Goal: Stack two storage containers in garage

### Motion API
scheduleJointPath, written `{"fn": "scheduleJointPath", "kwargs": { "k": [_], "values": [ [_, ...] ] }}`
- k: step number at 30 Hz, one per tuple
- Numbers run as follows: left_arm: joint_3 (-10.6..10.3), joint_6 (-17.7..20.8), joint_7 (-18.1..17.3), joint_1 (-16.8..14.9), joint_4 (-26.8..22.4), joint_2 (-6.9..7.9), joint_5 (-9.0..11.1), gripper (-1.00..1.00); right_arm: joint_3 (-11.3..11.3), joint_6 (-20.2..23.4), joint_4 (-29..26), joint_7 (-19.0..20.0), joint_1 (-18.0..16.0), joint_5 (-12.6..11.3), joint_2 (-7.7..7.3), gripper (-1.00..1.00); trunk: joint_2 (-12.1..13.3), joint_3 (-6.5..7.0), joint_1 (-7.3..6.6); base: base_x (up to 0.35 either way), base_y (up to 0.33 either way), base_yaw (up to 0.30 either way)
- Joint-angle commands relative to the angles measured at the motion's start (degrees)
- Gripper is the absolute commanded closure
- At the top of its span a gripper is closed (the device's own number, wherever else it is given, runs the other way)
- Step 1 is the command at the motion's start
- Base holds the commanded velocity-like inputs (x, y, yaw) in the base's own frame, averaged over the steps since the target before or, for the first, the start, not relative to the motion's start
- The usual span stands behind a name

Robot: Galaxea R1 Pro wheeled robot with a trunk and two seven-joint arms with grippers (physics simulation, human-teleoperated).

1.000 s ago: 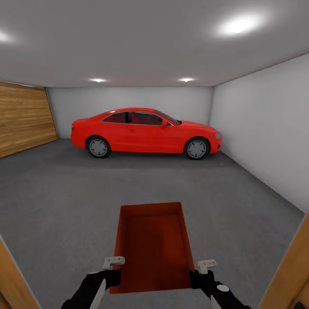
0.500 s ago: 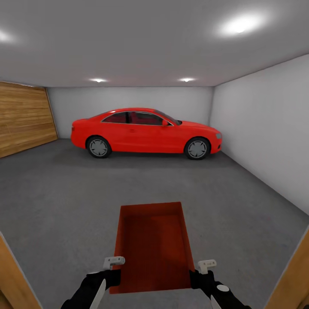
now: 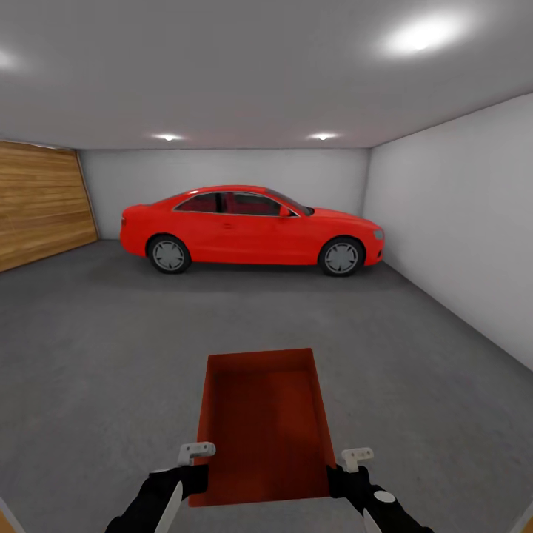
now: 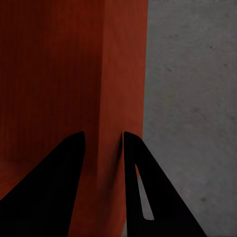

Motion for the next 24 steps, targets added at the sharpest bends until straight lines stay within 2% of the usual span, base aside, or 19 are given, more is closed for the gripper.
{"fn": "scheduleJointPath", "kwargs": {
  "k": [1,24],
  "values": [
    [0.95,0.37,0.05,-0.07,-4.57,-0.03,-1.91,1.00,1.38,-0.22,0.15,4.24,0.06,-0.48,-0.08,1.00,-0.17,-0.13,0.01,0.054,0.000,0.000],
    [0.95,0.31,0.05,-0.07,-4.57,-0.03,-1.91,1.00,1.30,-0.23,0.15,4.23,0.06,-0.48,-0.07,1.00,-0.17,-0.13,0.01,0.007,0.015,0.000]
  ]
}}
